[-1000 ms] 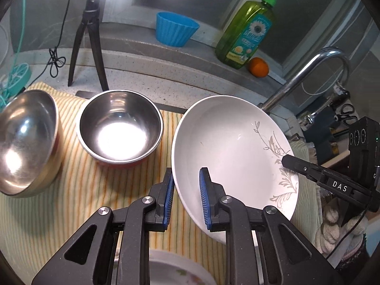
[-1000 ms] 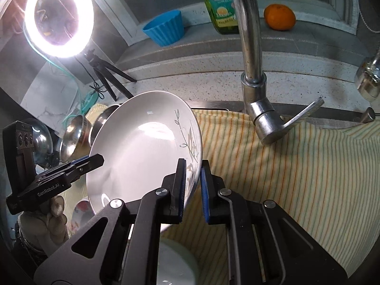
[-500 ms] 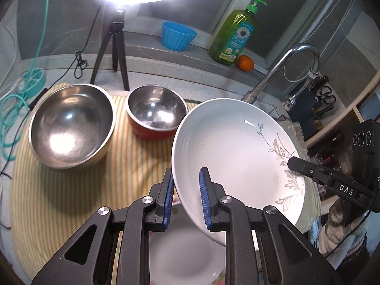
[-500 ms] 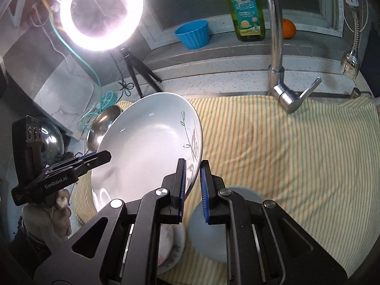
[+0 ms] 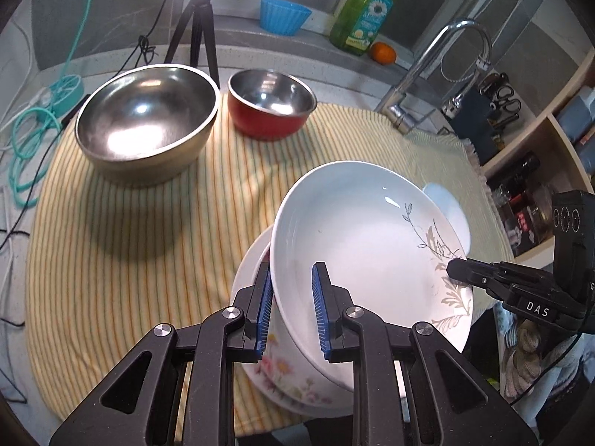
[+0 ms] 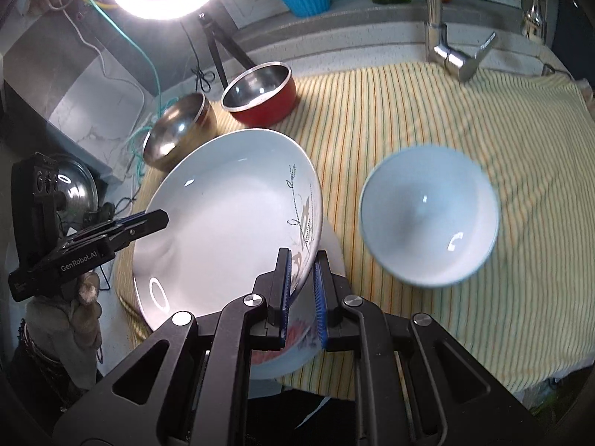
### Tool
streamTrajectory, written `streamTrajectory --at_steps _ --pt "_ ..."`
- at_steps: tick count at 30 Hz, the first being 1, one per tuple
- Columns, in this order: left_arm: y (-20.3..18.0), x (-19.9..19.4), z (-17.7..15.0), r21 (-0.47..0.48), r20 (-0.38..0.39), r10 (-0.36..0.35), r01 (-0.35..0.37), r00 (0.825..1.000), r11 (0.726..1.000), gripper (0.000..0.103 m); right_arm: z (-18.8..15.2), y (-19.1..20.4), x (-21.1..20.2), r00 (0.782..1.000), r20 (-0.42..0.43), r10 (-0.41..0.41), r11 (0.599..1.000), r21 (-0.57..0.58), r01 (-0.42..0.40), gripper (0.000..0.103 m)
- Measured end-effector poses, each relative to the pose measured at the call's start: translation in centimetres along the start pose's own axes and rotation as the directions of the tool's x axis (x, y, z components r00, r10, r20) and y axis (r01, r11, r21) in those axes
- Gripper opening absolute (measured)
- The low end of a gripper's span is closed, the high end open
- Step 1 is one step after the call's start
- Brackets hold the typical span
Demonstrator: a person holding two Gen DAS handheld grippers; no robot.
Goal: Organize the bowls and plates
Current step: 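Carry the white leaf-pattern plate with the left gripper onto the plate stack, then lower the leaf-pattern plate onto the stack and open the left gripper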
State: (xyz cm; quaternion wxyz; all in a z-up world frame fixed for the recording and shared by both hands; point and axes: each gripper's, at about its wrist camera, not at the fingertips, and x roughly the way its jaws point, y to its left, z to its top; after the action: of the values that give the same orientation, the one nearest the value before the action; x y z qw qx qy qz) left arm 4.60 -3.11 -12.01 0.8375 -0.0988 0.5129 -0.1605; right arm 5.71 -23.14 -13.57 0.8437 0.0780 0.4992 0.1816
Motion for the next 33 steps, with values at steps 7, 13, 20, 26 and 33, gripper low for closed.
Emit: streamTrajectory --at_steps 7,13,20,26,33 --pt "0.3 0.8 -1.4 0.014 -0.027 0.016 -0.015 1.0 1.0 0.019 -1.5 0.2 1.5 0.999 -0.04 -0.031 1.0 -0.001 0.031 0.012" --pt "0.3 1.1 -2.0 0.031 -0.036 0.028 -0.027 0.999 0.999 0.019 -1.7 0.6 1.9 0.997 -0.055 -0.062 0.998 -0.02 0.061 0.012" --pt "0.4 1.4 -2.4 0.048 -0.046 0.048 -0.046 0.998 0.998 0.019 -2.0 1.5 2.4 0.992 -0.066 -0.109 0.992 -0.066 0.104 0.012" --pt "0.0 1.4 -2.4 0.088 -0.049 0.085 -0.08 0.995 0.993 0.019 -2.1 2.0 2.9 0.988 -0.073 -0.137 0.988 -0.086 0.131 0.013" --pt "-0.5 1.7 -2.4 0.155 -0.06 0.128 -0.117 0.99 0.981 0.019 -2.2 2.4 3.0 0.983 -0.069 -0.17 0.98 -0.111 0.162 0.013"
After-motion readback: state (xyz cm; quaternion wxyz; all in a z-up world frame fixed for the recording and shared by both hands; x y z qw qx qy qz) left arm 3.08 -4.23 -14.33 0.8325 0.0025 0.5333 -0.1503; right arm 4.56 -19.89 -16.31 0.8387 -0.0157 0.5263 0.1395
